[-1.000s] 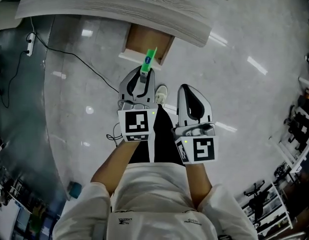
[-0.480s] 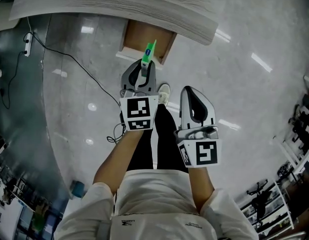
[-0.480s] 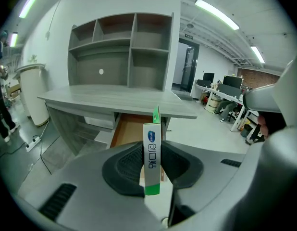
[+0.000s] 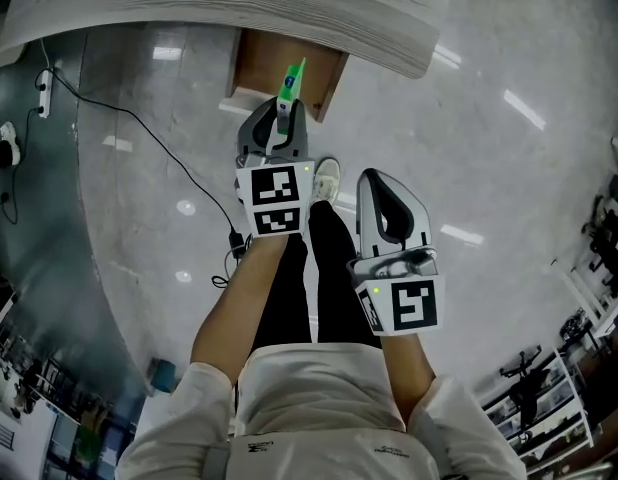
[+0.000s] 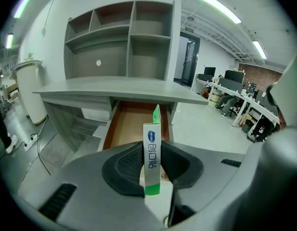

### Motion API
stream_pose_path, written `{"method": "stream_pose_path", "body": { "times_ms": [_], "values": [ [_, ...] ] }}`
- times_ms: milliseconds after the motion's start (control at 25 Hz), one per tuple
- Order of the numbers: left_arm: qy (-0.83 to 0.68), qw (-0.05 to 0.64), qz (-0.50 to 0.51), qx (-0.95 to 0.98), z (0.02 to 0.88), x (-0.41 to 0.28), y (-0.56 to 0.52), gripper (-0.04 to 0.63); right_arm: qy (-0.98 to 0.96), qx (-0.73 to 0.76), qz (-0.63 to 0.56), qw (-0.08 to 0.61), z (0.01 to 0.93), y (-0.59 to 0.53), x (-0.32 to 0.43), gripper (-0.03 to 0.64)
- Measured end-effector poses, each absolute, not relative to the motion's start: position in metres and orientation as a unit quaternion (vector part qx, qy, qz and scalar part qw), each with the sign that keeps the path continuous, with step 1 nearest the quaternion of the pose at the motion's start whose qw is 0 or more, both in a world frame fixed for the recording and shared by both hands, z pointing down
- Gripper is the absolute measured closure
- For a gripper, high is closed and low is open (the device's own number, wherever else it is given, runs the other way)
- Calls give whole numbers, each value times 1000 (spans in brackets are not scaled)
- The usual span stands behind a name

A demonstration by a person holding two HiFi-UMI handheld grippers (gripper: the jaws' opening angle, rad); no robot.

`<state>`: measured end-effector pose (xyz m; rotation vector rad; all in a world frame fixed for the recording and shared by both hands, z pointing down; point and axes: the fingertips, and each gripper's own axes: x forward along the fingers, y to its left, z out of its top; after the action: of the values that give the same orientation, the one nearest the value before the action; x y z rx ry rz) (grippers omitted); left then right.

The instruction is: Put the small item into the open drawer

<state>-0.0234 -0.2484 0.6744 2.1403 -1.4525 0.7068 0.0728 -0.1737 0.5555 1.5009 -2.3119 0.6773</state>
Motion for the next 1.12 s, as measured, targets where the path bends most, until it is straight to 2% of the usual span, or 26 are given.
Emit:
{"method": "stream_pose_path", "body": {
  "times_ms": [1120],
  "values": [
    [-527, 270, 299, 748, 744, -14, -275, 491, -790, 529, 264, 160, 586, -169, 79, 586]
  ]
}}
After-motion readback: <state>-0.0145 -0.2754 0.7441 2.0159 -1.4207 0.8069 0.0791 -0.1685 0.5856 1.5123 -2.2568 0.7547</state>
